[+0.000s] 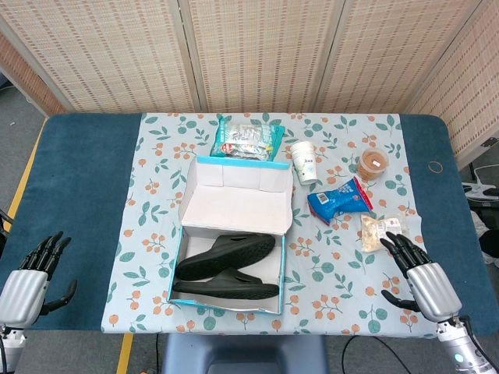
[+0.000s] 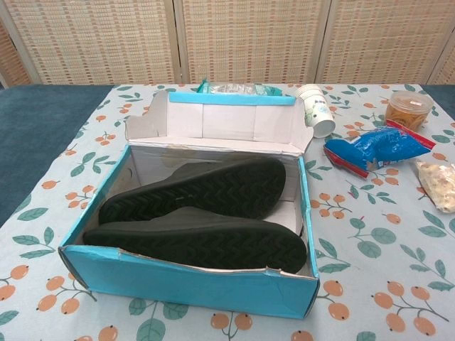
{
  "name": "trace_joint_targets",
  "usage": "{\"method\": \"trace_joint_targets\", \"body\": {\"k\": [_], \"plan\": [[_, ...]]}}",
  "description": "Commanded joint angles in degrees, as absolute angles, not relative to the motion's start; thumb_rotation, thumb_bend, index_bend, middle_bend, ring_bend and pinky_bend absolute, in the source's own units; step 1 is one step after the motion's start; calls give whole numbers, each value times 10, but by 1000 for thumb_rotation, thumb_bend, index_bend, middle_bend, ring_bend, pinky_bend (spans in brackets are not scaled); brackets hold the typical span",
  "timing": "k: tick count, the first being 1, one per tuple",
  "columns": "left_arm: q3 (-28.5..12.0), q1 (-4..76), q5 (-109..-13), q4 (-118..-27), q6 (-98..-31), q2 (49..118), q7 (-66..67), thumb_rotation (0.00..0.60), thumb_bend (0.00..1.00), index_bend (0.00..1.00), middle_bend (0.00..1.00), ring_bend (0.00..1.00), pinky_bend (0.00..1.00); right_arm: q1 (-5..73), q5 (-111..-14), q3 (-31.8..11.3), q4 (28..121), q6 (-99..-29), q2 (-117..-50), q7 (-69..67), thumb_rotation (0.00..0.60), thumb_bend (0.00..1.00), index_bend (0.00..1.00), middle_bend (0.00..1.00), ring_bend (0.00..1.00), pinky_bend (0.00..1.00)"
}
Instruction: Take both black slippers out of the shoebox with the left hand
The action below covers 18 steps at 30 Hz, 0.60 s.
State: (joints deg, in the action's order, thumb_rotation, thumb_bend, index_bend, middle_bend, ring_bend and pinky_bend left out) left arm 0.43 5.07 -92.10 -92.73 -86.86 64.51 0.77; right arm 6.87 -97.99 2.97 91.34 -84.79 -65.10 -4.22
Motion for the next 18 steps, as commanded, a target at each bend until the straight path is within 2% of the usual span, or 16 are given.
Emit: {"method": "trace_joint_targets", "body": {"k": [1, 5, 9, 14, 18], "plan": [[5, 51, -923, -928, -869, 648, 9, 496, 436, 0, 0, 0, 181, 68, -980, 30, 915, -848, -650, -43, 584, 84, 0, 0, 0, 167], [14, 62, -938, -943, -849, 656, -22, 483, 435, 8, 0, 0, 182, 66, -983, 30, 917, -855, -647, -45, 583, 84, 0, 0, 0, 164], [17, 106, -955, -987, -783, 660, -28, 474, 431, 51, 0, 0, 181, 65, -988, 29, 918, -861, -645, -47, 584, 84, 0, 0, 0, 162], [-13, 175, -881, -1055, -658, 686, 68, 474, 425, 107, 5, 0, 187, 67, -1000, 34, 923, -864, -639, -56, 584, 84, 0, 0, 0, 162], [-45, 215, -829, -1071, -623, 736, 189, 442, 423, 185, 101, 62, 203, 66, -1007, 38, 926, -867, -633, -66, 584, 84, 0, 0, 0, 162]]}}
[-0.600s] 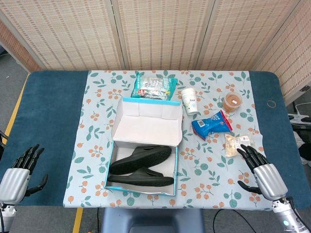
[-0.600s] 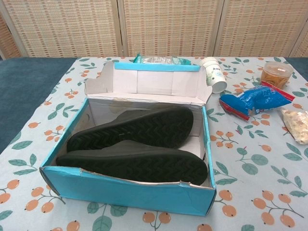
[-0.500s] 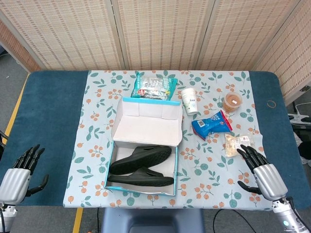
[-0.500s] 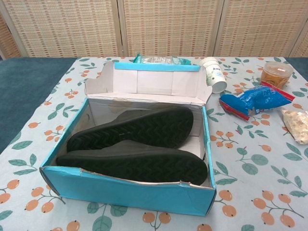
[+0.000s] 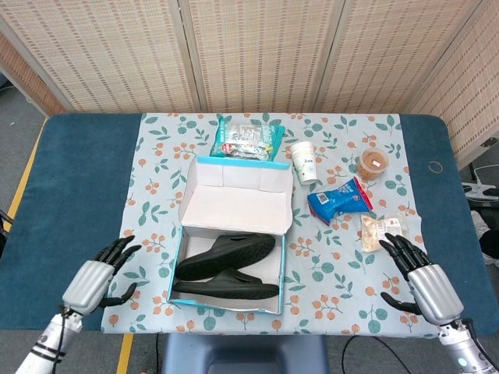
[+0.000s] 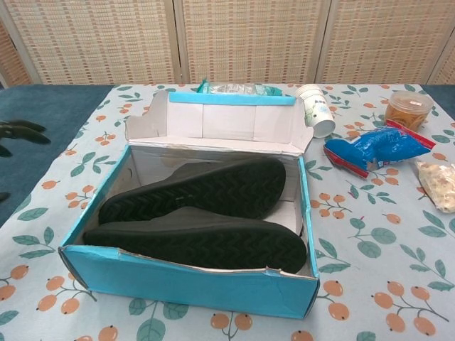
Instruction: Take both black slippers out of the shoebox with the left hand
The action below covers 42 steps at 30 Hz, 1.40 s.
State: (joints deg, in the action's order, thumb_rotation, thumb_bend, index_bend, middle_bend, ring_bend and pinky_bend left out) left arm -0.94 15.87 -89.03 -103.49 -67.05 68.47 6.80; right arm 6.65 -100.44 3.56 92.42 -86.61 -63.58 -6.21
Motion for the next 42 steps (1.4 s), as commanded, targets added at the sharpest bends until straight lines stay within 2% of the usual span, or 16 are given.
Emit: {"method": "trace_joint_targets", "body": {"k": [1, 7, 15, 19, 24, 29, 37, 42], "plan": [[-54, 223, -817, -1074, -624, 753, 222, 431, 423, 203, 111, 72, 205, 66, -1009, 39, 927, -868, -631, -70, 584, 84, 0, 0, 0, 162], [-84, 257, -764, -1098, -628, 803, 326, 402, 425, 268, 137, 94, 216, 64, -1013, 42, 931, -873, -623, -79, 585, 84, 0, 0, 0, 161], [-97, 304, -673, -1145, -613, 853, 398, 408, 427, 258, 140, 103, 273, 62, -1017, 43, 936, -879, -616, -86, 584, 84, 0, 0, 0, 161], [-98, 332, -644, -1113, -617, 895, 443, 406, 425, 249, 141, 99, 236, 61, -1020, 46, 939, -882, -611, -94, 583, 84, 0, 0, 0, 161], [-93, 361, -622, -1046, -619, 938, 480, 401, 421, 282, 174, 93, 179, 57, -1023, 46, 941, -891, -604, -103, 584, 85, 0, 0, 0, 161], [-89, 371, -613, -1018, -628, 948, 486, 401, 423, 293, 185, 93, 175, 55, -1020, 44, 940, -895, -599, -108, 584, 84, 0, 0, 0, 161], [-72, 381, -610, -1022, -644, 941, 510, 401, 415, 294, 180, 77, 182, 53, -1012, 43, 943, -892, -596, -109, 584, 85, 0, 0, 0, 161], [-67, 383, -618, -1020, -657, 942, 508, 384, 417, 267, 140, 66, 209, 53, -1015, 43, 945, -892, -595, -107, 584, 84, 0, 0, 0, 161]]}}
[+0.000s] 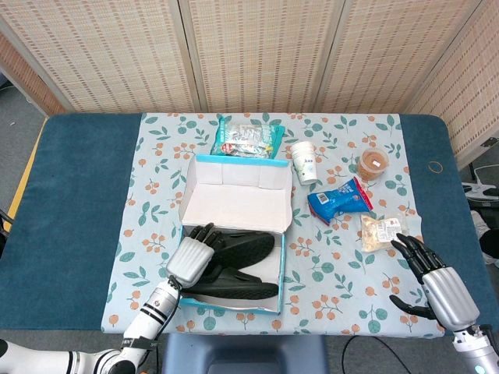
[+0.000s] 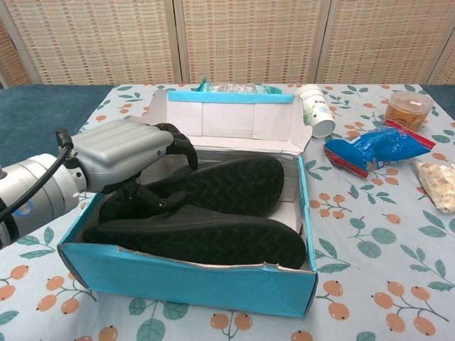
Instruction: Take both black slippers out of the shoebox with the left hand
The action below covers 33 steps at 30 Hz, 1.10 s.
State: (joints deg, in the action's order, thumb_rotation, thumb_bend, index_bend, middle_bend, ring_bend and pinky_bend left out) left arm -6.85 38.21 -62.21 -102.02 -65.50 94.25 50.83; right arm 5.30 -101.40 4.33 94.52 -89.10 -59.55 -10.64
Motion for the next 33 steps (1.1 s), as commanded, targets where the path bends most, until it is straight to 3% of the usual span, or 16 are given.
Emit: {"method": "trace_joint_targets", "body": {"k": [1, 6, 8, 13, 16, 18, 23, 26, 27, 29, 33], "plan": [[-66, 383, -614, -1019, -658, 942, 508, 385, 418, 259, 135, 71, 220, 52, -1015, 43, 946, -892, -595, -107, 583, 84, 0, 0, 0, 161], [-64, 380, -573, -1019, -670, 943, 524, 386, 416, 239, 174, 238, 422, 51, -1016, 43, 946, -895, -594, -108, 583, 84, 0, 0, 0, 161], [-63, 381, -562, -1025, -678, 940, 538, 380, 416, 233, 175, 262, 467, 50, -1016, 43, 946, -895, -593, -109, 583, 84, 0, 0, 0, 161], [-65, 385, -525, -1047, -693, 935, 564, 375, 415, 228, 167, 262, 491, 50, -1017, 43, 947, -895, -593, -110, 583, 85, 0, 0, 0, 161], [-67, 392, -485, -1063, -685, 932, 574, 375, 413, 260, 224, 294, 522, 49, -1018, 43, 947, -898, -593, -110, 583, 85, 0, 0, 0, 161], [-68, 400, -461, -1071, -675, 929, 576, 381, 413, 344, 331, 356, 562, 47, -1018, 42, 947, -900, -592, -110, 582, 85, 0, 0, 0, 161], [-57, 415, -437, -1087, -667, 923, 586, 401, 415, 418, 413, 434, 579, 45, -1018, 41, 947, -905, -590, -112, 581, 85, 0, 0, 0, 161], [-53, 422, -432, -1085, -667, 924, 585, 483, 413, 465, 453, 449, 575, 44, -1018, 42, 947, -904, -590, -111, 579, 85, 0, 0, 0, 161], [-52, 424, -435, -1082, -669, 926, 583, 544, 419, 508, 498, 474, 582, 45, -1018, 42, 947, -903, -590, -111, 577, 85, 0, 0, 0, 161], [-51, 425, -448, -1072, -676, 931, 577, 591, 436, 602, 600, 543, 610, 45, -1019, 42, 947, -902, -590, -111, 573, 85, 0, 0, 0, 161], [-48, 419, -475, -1059, -693, 941, 551, 600, 506, 846, 844, 700, 725, 44, -1016, 40, 948, -903, -590, -111, 571, 85, 0, 0, 0, 161]]}}
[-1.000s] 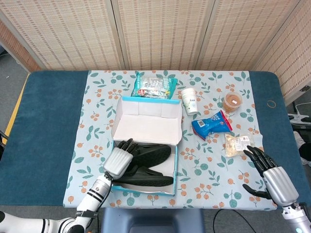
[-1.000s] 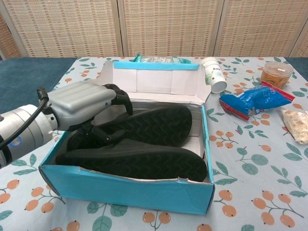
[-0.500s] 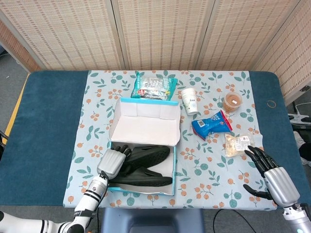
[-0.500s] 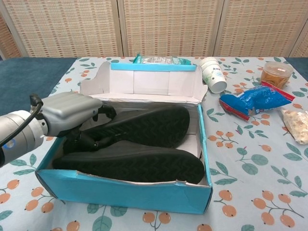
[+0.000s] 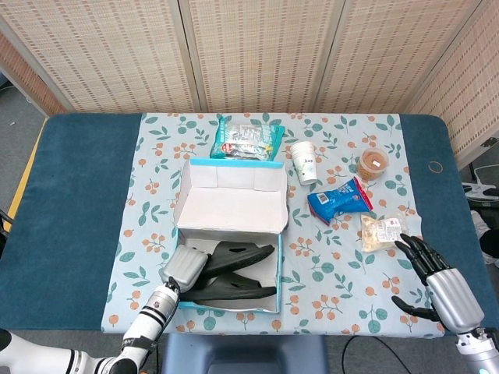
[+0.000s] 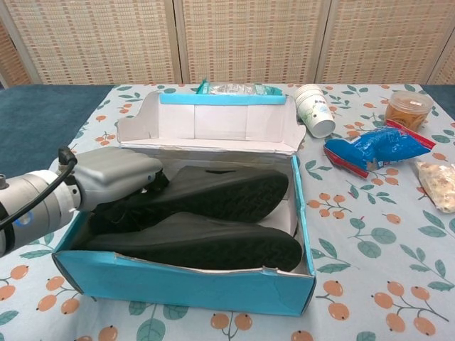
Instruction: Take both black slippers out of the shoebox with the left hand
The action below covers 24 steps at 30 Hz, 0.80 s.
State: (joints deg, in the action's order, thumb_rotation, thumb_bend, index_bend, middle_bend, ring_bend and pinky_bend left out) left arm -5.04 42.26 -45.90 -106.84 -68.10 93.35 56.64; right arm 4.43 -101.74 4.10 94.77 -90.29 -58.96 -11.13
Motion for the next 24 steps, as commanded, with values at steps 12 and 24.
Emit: {"method": "trace_joint_targets", "body": {"k": [12, 24], "plan": [[-42, 387, -582, -1054, -738, 930, 460, 600, 613, 1000, 1000, 848, 865, 44, -1016, 40, 949, -898, -590, -108, 567, 85, 0, 0, 0, 161], [-91, 356, -615, -1153, -772, 817, 371, 600, 614, 1000, 1000, 848, 865, 45, -1012, 40, 951, -889, -594, -98, 558, 86, 0, 0, 0, 161]]}}
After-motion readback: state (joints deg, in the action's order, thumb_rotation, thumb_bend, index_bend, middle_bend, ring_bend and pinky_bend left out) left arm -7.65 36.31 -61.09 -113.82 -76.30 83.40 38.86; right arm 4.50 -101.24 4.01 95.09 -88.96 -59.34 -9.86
